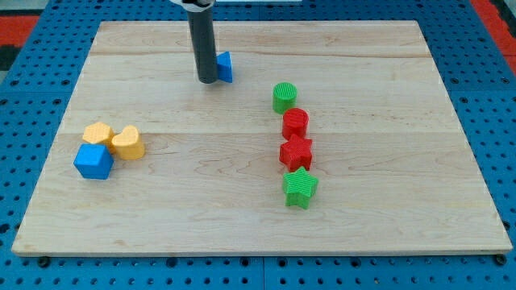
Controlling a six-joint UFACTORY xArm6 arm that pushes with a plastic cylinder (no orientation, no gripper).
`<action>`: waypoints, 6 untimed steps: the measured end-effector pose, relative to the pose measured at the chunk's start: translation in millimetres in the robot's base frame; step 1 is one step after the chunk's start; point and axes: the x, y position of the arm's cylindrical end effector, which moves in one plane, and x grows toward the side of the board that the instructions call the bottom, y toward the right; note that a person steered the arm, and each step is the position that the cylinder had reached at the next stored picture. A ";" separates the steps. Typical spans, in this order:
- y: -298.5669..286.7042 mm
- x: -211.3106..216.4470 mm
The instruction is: Move the blue triangle towards top of the green circle
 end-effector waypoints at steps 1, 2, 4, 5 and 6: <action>-33.5 -16.8; -13.8 -67.1; -39.4 -39.2; -0.5 -33.1; 39.1 -30.9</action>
